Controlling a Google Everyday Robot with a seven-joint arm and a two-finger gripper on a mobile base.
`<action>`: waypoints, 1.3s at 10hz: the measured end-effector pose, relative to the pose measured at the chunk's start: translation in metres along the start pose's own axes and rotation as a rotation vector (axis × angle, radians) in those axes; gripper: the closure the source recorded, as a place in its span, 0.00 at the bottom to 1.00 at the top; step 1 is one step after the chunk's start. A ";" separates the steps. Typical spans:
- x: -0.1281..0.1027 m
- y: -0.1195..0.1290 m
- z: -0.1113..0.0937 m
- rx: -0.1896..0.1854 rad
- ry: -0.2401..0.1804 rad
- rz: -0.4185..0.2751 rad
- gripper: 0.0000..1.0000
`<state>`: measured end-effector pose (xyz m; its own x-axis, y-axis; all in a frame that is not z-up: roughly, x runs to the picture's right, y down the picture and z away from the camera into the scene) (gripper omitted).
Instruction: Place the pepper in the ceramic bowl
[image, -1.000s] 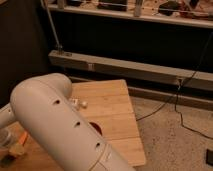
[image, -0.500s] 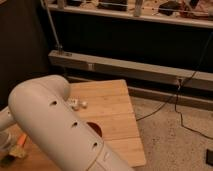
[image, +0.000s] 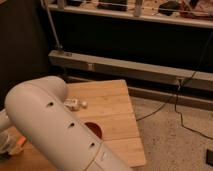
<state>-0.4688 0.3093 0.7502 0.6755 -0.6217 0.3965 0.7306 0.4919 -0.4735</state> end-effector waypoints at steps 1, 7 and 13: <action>-0.001 -0.001 -0.001 0.001 0.004 0.007 0.99; 0.058 -0.014 -0.073 0.096 -0.049 0.253 1.00; 0.154 0.019 -0.162 0.222 -0.135 0.581 1.00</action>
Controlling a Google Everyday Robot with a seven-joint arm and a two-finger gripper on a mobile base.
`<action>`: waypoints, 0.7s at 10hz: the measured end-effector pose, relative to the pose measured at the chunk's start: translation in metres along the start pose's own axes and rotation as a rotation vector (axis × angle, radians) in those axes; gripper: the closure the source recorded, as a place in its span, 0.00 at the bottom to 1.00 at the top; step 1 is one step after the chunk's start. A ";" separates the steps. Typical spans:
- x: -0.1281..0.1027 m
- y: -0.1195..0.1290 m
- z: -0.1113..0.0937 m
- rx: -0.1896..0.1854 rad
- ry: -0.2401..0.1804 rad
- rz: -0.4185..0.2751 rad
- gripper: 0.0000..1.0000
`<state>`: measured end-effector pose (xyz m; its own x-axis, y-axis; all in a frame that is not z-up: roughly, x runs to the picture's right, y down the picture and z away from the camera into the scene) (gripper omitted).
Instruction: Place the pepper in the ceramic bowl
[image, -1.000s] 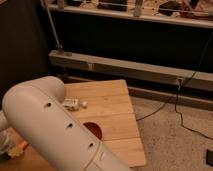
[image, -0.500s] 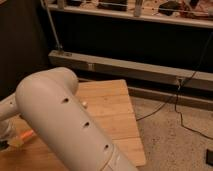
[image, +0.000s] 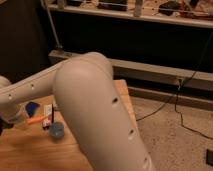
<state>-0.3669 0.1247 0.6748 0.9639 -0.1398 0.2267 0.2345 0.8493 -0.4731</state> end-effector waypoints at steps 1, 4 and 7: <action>0.016 0.000 -0.012 0.012 -0.010 0.055 1.00; 0.065 0.010 -0.030 0.017 -0.032 0.211 1.00; 0.103 0.029 -0.035 -0.019 -0.083 0.338 1.00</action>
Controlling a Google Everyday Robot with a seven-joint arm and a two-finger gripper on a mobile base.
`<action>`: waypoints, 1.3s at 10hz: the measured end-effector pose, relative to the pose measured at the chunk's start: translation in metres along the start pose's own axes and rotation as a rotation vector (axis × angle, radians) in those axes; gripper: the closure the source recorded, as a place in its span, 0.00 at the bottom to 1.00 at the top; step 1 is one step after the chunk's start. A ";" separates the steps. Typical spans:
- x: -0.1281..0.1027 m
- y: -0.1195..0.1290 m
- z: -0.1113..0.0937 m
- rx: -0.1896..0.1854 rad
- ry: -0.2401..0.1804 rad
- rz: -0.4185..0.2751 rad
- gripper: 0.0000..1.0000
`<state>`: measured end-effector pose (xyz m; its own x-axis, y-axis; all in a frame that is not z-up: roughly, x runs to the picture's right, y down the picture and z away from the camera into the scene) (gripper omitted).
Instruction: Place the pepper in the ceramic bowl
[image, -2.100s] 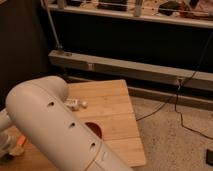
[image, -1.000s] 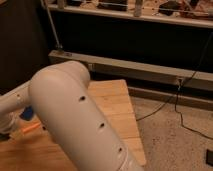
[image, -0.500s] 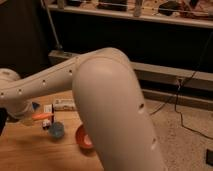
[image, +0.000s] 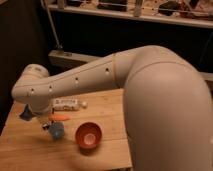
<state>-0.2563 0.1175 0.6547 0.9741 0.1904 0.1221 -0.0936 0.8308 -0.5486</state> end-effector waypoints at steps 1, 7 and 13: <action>0.012 0.002 0.001 -0.014 -0.012 0.032 1.00; 0.062 0.005 0.028 -0.113 -0.115 0.158 1.00; 0.119 -0.015 0.072 -0.181 -0.129 0.238 0.57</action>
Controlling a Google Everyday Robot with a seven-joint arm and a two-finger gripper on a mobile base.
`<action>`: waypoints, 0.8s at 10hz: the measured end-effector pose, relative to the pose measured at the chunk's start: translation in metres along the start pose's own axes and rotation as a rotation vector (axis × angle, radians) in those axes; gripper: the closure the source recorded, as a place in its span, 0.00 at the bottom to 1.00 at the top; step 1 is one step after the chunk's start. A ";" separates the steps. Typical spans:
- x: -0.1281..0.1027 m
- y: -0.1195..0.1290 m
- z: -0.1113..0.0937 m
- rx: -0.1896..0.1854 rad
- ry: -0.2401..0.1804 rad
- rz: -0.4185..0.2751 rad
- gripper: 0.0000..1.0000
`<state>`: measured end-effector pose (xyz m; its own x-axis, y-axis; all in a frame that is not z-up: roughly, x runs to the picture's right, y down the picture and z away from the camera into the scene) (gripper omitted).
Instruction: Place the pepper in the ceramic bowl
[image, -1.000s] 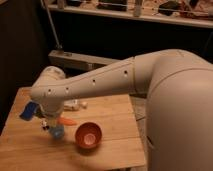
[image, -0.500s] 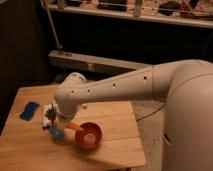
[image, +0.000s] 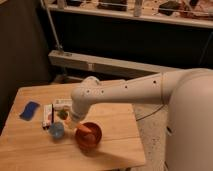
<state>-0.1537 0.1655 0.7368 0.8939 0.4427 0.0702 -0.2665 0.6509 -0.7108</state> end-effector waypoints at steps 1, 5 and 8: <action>0.007 -0.003 0.005 -0.019 0.004 0.002 0.46; 0.031 -0.004 0.021 -0.129 0.032 -0.013 0.20; 0.039 -0.013 0.021 -0.163 0.054 -0.013 0.20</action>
<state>-0.1229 0.1875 0.7632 0.9159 0.3987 0.0455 -0.1970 0.5454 -0.8147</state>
